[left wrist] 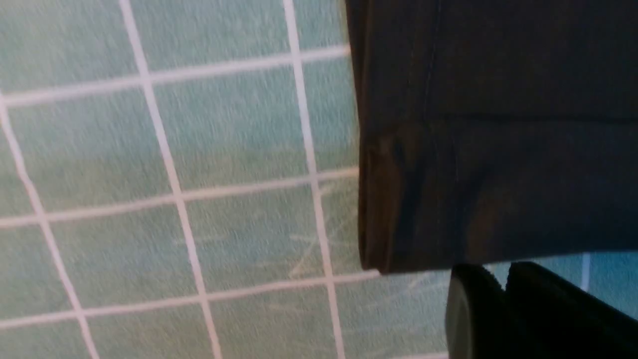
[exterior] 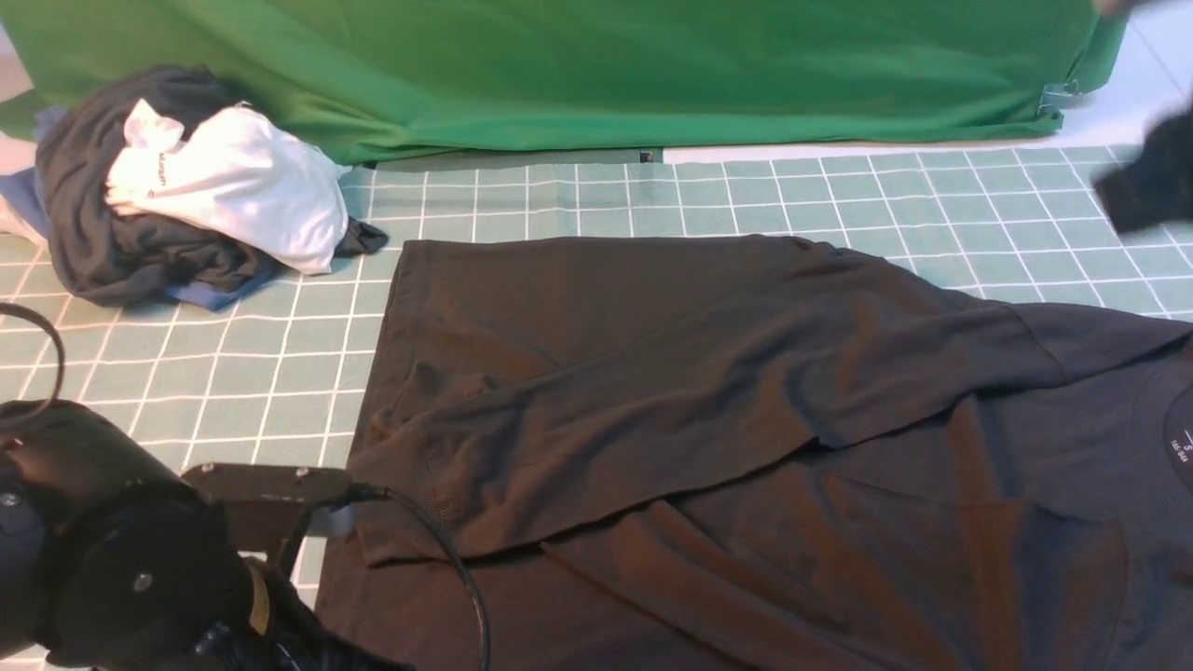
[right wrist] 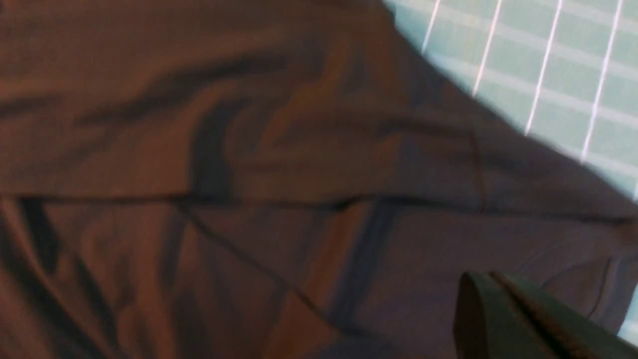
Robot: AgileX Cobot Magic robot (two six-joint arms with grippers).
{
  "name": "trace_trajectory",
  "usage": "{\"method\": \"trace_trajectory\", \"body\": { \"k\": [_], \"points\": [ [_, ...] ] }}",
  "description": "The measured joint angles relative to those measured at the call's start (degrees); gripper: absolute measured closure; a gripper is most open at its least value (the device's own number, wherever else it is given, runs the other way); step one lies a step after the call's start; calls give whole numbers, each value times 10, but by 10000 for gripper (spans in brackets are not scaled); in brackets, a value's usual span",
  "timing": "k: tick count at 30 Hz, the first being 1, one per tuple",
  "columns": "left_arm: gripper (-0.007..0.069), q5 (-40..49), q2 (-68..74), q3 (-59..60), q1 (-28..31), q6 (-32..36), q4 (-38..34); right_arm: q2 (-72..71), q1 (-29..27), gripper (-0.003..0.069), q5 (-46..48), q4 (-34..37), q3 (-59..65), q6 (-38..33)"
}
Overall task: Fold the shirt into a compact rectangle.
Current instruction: 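Grasp the near edge of the shirt at its hem and shoulder corners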
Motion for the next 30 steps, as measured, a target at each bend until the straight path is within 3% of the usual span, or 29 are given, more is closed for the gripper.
{"method": "trace_trajectory", "body": {
  "k": [5, 10, 15, 22, 25, 27, 28, 30],
  "points": [
    [335, -32, 6, 0, 0, -6, 47, -40, 0, 654, -16, 0, 77, -5],
    [155, -91, 32, 0, 0, 21, 41, -51, 0, 654, -18, 4, 94, -6],
    [109, -108, 65, 0, 0, 41, 20, -53, 0, 654, -19, 22, 94, -8],
    [178, -107, 107, 0, 0, 44, 20, -54, 0, 651, -19, 32, 94, -9],
    [267, -106, 115, 0, 0, 54, 20, -54, 0, 651, -19, 33, 94, -9],
    [373, -100, 122, 0, 0, 62, 20, -54, 0, 651, -19, 33, 94, -9],
    [384, -100, 123, 0, 0, 63, 20, -54, 0, 651, -19, 33, 94, -9],
    [522, -91, 125, 0, 0, 78, 22, -54, 0, 651, -19, 34, 94, -10]
  ]
}}
